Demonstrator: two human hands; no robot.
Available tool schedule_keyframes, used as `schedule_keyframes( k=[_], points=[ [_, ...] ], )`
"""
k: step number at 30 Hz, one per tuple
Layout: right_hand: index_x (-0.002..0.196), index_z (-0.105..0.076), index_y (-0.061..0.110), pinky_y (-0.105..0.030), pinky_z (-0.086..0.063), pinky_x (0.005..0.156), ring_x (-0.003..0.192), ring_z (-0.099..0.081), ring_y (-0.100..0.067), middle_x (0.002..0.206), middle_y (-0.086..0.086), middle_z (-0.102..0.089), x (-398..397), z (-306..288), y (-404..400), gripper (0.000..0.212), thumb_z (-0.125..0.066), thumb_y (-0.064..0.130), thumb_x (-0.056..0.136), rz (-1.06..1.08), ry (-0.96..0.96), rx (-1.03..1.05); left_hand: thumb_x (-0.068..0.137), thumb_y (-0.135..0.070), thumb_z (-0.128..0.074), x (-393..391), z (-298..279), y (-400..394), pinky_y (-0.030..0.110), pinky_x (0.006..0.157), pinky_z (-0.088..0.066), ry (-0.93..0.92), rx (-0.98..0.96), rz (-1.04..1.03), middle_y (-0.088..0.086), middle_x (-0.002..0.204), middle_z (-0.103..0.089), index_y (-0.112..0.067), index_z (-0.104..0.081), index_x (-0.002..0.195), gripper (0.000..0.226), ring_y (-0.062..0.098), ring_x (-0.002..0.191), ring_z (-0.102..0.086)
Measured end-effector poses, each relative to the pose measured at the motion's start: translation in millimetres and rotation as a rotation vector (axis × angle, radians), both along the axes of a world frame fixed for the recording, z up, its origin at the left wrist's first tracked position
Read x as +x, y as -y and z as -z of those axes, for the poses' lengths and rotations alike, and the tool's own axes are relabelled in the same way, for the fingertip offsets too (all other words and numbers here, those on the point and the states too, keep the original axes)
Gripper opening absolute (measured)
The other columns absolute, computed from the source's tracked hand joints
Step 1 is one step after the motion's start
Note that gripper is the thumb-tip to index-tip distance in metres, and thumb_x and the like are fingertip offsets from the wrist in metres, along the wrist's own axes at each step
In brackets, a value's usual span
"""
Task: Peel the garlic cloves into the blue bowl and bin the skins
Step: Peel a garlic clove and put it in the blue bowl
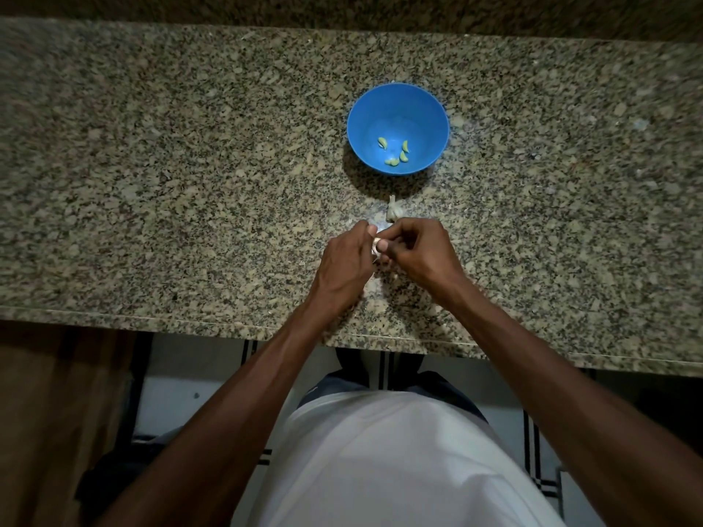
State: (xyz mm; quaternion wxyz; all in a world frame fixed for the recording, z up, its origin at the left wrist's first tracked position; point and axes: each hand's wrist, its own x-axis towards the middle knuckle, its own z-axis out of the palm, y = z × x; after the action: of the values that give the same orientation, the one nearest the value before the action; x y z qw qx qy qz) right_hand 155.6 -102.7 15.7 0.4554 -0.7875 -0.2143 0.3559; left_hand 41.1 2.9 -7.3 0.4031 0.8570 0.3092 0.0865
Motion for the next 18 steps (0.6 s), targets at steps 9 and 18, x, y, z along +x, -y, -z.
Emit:
schedule_keyframes(
  k=[9,18],
  points=[
    [0.087,-0.077,0.006,-0.039,-0.061,0.064,0.072,-0.072,-0.012,0.081,-0.004,-0.074,-6.7,0.3,3.6,0.011,-0.073,-0.003,0.091,-0.154,0.414,0.077,0.114,-0.035,-0.037,-2.1,-3.1,1.0,0.03,0.054,-0.028,-0.072,-0.218,-0.074,-0.004,0.066,-0.046,-0.004,-0.054,0.088,0.043,0.009,0.056,-0.036],
    [0.099,-0.084,0.012,-0.033,-0.063,0.073,0.077,-0.074,-0.005,0.088,0.001,-0.078,-9.3,5.5,8.5,0.009,-0.082,0.012,0.09,-0.11,0.387,0.106,0.112,-0.035,-0.041,-3.3,-2.7,-5.4,0.031,0.055,-0.032,-0.093,-0.25,-0.051,-0.004,0.067,-0.049,-0.015,-0.051,0.086,0.035,0.009,0.056,-0.037]
  ],
)
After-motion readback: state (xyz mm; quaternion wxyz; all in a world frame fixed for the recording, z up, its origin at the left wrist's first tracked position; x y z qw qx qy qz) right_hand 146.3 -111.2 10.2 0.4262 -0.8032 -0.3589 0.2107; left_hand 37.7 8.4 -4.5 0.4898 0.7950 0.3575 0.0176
